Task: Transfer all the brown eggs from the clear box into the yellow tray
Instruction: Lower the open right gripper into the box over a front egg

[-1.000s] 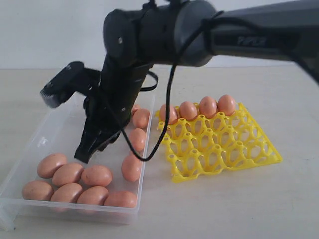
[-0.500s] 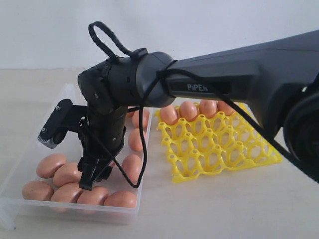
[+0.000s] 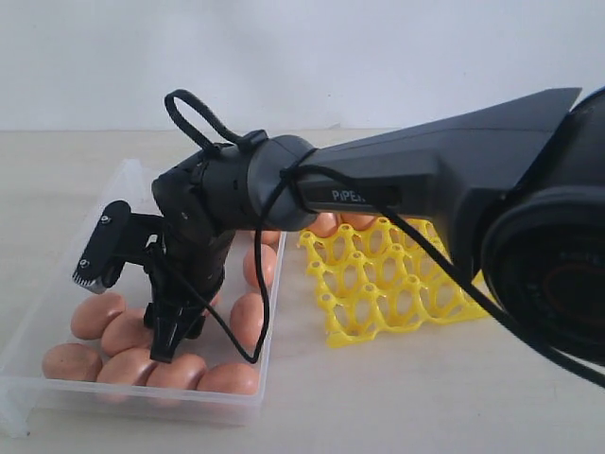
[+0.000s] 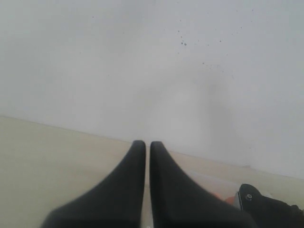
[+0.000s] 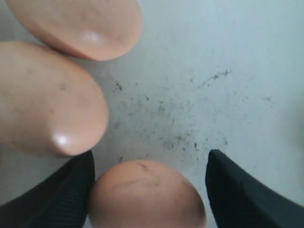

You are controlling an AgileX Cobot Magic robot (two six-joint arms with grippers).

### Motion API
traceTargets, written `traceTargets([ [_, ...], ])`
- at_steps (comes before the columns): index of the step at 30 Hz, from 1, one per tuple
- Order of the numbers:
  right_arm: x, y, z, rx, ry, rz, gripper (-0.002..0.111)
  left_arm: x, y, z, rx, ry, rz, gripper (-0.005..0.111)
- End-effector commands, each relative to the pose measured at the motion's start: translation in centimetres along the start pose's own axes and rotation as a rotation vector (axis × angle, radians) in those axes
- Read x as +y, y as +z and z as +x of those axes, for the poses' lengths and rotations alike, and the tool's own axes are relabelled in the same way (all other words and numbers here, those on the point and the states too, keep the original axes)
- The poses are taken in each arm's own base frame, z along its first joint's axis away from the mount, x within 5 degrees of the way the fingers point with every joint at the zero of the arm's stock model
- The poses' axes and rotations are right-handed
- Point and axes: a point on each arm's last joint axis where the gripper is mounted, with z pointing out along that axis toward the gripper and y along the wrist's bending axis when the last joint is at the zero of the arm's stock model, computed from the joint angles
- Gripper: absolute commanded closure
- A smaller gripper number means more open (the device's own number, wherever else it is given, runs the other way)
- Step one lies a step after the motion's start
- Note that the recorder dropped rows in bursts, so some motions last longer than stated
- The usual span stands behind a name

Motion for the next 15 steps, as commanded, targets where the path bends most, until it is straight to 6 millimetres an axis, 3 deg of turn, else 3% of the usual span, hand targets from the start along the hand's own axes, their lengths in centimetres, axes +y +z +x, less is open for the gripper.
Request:
traceTargets([
  [1,-0.1,0.5,0.3,0.03,-0.039,0.01,0.058,0.0,0.0,-0.1,-0.004,0.001,0.005,0.103],
  [5,-0.3,0.5,0.5,0.058,-0.076,0.029,0.069,0.0,0.0,-0.1,-0.004,0.001,0.005,0.103],
  [8,-0.5,0.3,0.2,0.048,-0.045,0.04,0.069,0.0,0.0,-0.1,-0.004,0.001,0.005,0.103],
  [12,-1.6,-1.3,-1.5,-0.016,0.082,0.079,0.069,0.0,0.0,-0.1,-0.004,0.001,0.005,0.103],
  [15,-1.8,-2.2,-1.6,0.044,0.08,0.062,0.069,0.0,0.0,-0.1,-0.004,0.001,0.005,0.103],
])
